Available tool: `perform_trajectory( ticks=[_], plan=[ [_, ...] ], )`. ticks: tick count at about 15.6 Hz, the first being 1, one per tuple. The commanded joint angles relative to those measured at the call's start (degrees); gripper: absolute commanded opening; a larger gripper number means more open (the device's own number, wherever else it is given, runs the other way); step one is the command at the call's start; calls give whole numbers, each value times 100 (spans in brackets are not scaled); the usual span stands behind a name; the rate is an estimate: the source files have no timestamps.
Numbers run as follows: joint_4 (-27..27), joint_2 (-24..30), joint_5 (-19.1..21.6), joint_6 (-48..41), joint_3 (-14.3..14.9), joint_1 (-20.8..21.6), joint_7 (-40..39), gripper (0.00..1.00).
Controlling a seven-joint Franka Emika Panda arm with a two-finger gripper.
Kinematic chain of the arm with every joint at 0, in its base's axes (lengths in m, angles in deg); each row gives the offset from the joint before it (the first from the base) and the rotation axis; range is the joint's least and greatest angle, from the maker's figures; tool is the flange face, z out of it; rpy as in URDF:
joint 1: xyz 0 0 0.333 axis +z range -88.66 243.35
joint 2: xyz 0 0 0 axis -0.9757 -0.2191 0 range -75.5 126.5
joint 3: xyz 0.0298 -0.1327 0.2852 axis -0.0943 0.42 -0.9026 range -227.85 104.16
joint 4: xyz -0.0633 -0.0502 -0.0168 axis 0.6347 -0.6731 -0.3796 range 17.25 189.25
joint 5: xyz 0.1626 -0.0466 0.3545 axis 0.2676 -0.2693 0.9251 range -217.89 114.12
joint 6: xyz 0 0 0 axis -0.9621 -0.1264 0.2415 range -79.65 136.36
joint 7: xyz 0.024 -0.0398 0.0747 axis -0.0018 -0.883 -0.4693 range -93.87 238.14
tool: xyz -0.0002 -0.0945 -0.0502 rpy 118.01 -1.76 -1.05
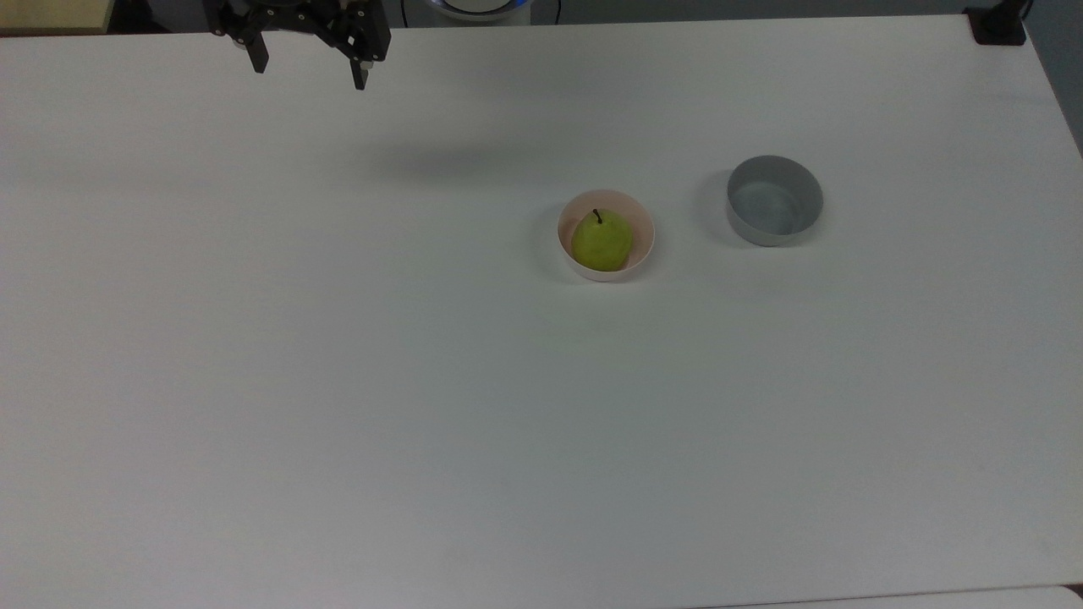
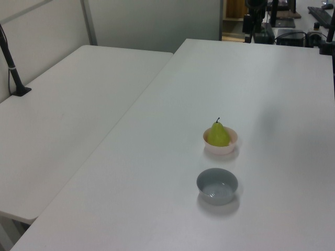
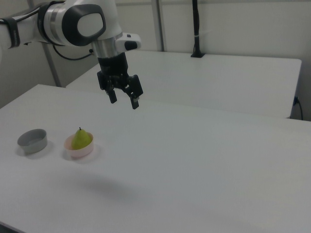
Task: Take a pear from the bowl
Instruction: 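Move the open gripper over the pink bowl holding the green pear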
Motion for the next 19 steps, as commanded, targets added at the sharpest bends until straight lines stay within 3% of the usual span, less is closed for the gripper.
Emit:
perform_trajectory(
  ticks=[1,19],
  plan=[
    [-126,-103,43,-159,29,4,-104,100],
    [-144,-121,272,-151,-50,91,-52,100]
  ],
)
